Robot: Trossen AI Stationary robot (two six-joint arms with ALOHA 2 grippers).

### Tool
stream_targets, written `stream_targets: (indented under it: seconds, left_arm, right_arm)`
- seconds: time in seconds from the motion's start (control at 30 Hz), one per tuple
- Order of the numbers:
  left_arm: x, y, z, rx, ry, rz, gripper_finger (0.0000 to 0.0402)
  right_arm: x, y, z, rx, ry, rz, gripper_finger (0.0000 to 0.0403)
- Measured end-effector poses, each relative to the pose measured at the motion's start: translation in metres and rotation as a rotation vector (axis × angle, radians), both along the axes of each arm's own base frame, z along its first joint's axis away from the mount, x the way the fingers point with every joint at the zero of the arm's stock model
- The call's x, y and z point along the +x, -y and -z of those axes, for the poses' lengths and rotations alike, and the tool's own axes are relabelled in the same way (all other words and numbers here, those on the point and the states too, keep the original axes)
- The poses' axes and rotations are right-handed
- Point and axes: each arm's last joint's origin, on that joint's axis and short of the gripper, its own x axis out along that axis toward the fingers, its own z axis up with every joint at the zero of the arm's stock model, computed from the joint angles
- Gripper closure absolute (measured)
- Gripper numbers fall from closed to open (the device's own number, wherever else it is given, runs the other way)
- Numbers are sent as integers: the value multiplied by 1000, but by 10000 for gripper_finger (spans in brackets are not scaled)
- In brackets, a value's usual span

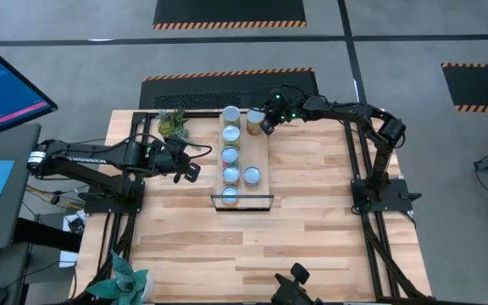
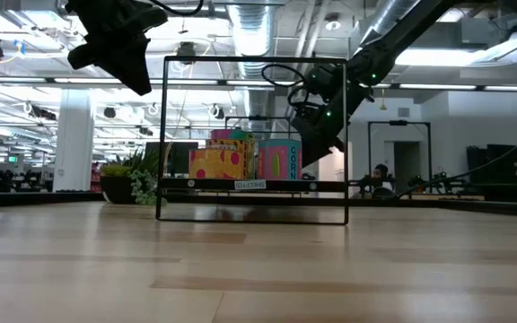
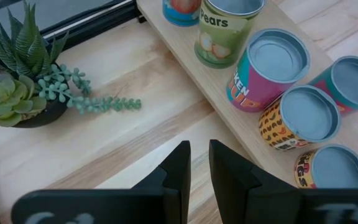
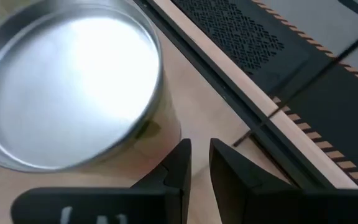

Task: Pick and place cans onto a shelf
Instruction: Adjust the cans on the shelf

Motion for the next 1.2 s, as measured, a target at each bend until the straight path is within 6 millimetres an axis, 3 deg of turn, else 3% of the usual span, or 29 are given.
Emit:
stream_targets:
  seconds: [0.37, 0.7, 1.2]
  left_arm:
    - [0, 0, 0, -3, 5, -7, 356]
    - [0, 0, 0, -6, 3, 0, 356]
    - [0, 0, 0, 1, 0, -1, 356]
  right_arm:
    - [2, 1, -2, 18, 52, 29, 321]
    - [-11, -3, 2, 104, -54, 16, 321]
    - [1, -16, -2, 138, 12, -74, 321]
